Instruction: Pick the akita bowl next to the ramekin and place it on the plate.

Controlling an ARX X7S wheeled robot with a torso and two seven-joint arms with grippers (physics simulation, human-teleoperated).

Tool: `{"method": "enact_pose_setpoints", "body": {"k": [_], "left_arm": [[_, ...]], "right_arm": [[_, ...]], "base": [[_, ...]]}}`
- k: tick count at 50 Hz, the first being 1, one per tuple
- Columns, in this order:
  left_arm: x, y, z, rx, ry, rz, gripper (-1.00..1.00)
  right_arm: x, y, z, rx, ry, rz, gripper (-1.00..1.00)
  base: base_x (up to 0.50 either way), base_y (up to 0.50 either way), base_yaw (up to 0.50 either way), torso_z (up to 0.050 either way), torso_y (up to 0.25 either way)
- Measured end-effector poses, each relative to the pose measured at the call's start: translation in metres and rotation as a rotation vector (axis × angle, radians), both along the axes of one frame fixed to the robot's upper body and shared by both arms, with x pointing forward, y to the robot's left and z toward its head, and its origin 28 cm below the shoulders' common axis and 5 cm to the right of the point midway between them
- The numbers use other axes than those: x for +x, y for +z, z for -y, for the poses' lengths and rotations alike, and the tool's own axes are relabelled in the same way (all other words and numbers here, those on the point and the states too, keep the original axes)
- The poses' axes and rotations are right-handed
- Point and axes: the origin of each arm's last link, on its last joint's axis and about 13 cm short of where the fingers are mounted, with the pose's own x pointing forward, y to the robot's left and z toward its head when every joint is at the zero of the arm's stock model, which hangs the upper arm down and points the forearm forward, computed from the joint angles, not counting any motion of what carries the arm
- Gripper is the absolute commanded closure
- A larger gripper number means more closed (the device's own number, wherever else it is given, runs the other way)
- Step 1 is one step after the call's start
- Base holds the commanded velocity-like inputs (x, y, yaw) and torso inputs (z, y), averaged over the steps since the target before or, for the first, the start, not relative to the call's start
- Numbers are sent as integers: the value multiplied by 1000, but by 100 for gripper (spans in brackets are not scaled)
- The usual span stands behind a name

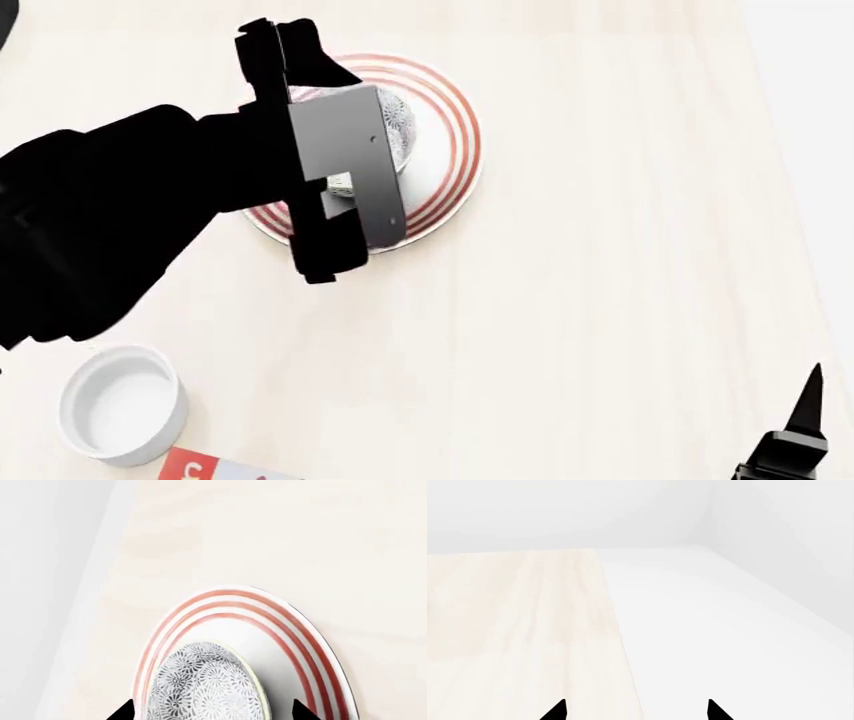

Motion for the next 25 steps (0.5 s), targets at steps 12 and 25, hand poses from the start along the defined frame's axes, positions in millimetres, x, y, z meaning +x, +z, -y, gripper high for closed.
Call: {"method": "enact_pose_setpoints", "body": {"k": [12,25], "left_arm": [[-3,5,5,-11,-24,20,-100],[-13,17,8,-40,-59,48,-100]], "right_arm": [[0,0,0,-1,-1,0,-100],[0,0,0,-5,-1,1,-100]], "base": [[0,0,0,0,0],[0,0,0,0,0]]}}
